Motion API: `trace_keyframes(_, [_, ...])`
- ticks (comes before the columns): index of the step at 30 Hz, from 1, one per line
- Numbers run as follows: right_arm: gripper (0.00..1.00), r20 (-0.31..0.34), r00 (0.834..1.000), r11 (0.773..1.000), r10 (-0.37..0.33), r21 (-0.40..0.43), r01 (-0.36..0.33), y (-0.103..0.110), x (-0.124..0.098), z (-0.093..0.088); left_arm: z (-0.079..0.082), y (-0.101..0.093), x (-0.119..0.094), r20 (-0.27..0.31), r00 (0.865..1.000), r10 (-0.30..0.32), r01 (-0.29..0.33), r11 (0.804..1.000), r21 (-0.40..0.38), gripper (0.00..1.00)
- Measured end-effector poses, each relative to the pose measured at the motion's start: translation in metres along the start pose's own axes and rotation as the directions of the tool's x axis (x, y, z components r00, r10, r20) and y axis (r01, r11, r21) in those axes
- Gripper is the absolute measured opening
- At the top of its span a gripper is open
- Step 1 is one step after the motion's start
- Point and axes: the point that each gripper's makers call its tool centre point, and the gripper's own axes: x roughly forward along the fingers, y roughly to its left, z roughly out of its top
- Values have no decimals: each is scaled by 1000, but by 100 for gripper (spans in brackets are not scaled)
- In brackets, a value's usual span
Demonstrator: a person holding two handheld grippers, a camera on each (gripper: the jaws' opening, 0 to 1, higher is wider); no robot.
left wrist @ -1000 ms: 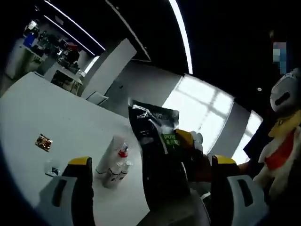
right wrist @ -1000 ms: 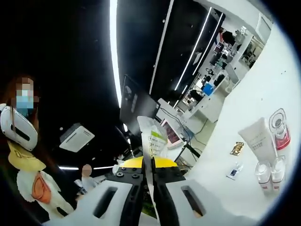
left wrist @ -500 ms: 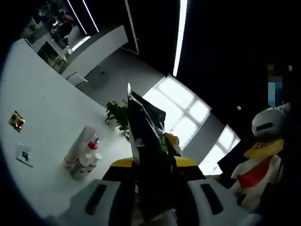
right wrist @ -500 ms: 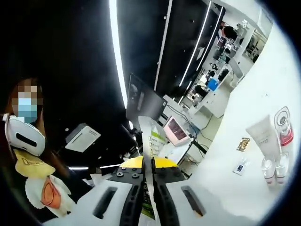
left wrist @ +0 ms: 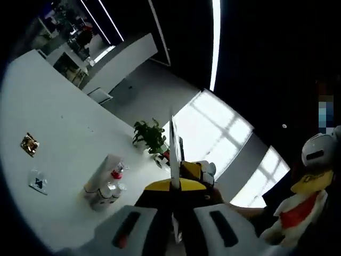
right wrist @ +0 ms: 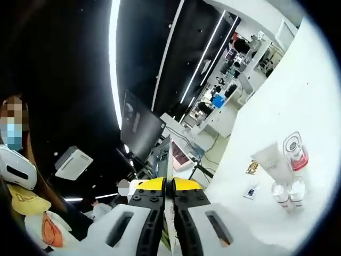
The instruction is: Arrange the skincare products in the storage area until every visible bottle or jar stands upright without overlapping.
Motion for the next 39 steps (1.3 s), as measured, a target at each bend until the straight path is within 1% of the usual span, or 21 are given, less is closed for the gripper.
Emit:
trace_keyframes(2, [5, 15, 1000, 1000, 10, 0, -10, 2, 1, 3, 2, -1, 2, 9, 1000, -6, 6, 1000, -16, 0])
trace_keyframes(5, [6, 30, 999, 999, 10, -45, -8, 3, 2, 5, 4, -1, 4, 23, 1000, -6, 6, 1000, -12, 0])
trace_keyframes(6, [8, 28, 1000, 998, 10, -55, -9, 2, 2, 5, 4, -1, 4, 24, 1000, -6, 7, 1000, -13, 0])
trace_keyframes(8, [15, 24, 1000, 999, 18, -41, -17, 3, 3, 4, 5, 0, 5, 27, 1000, -1, 1, 1000, -7, 0])
trace_keyframes(9, [15, 21, 1000, 999, 20, -38, -19, 3, 4, 4, 5, 0, 5, 28, 1000, -3, 3, 1000, -5, 0])
trace_keyframes(12, [9, 17, 999, 998, 31, -46, -30, 3, 3, 2, 5, -3, 5, 29, 999, -20, 20, 1000, -12, 0])
trace_keyframes(13, [9, 14, 999, 999, 37, -37, -37, 1, 2, 1, 5, -5, 6, 26, 999, -29, 30, 1000, -7, 0])
trace_keyframes(15, [12, 2, 999, 998, 49, -28, -49, 1, 3, -3, 6, -7, 7, 22, 999, -35, 35, 999, 32, 0])
trace_keyframes(16, [13, -18, 999, 999, 50, -20, -50, 1, 4, -8, 7, -10, 6, 26, 998, -48, 47, 998, 41, 0])
trace_keyframes(18, [14, -18, 998, 998, 64, -22, -64, 5, 6, -11, 10, -11, 6, 35, 998, -58, 56, 998, 43, 0])
trace_keyframes(22, [8, 0, 997, 997, 79, -7, -79, 8, 9, -7, 16, -7, -1, 60, 997, -51, 50, 998, 27, 0])
trace_keyframes(24, [7, -8, 997, 997, 79, 0, -79, 12, 13, -7, 19, -7, -3, 75, 996, -56, 55, 998, 23, 0])
trace_keyframes(25, [6, -15, 997, 997, 81, -14, -81, 15, 14, -7, 19, -6, -4, 82, 995, -56, 54, 998, 19, 0])
trace_keyframes(26, [5, -23, 996, 995, 92, -45, -93, 18, 15, -6, 19, -9, -4, 89, 994, -56, 55, 998, 14, 0])
trace_keyframes(28, [5, -15, 996, 995, 92, -36, -92, 19, 14, -6, 20, -12, -4, 94, 994, -58, 58, 998, -1, 0])
trace_keyframes(30, [5, -10, 995, 995, 95, -27, -96, 19, 12, -7, 19, -17, -3, 89, 994, -59, 58, 998, 17, 0])
trace_keyframes(34, [4, -19, 996, 995, 92, -24, -93, 18, 10, -12, 13, -16, -5, 73, 996, -46, 43, 998, 34, 0])
trace_keyframes(35, [4, -23, 996, 995, 91, -32, -91, 19, 10, -14, 13, -15, -6, 72, 996, -43, 41, 999, 32, 0])
trace_keyframes(37, [4, -24, 993, 988, 111, -106, -113, 25, 11, -15, 12, -14, -9, 73, 997, -38, 37, 999, 17, 0])
trace_keyframes(38, [4, -37, 991, 984, 131, -120, -134, 29, 10, -18, 11, -16, -11, 76, 996, -52, 49, 998, 30, 0])
trace_keyframes(39, [4, -30, 992, 987, 126, -100, -129, 28, 11, -17, 12, -15, -12, 79, 996, -51, 49, 998, 26, 0])
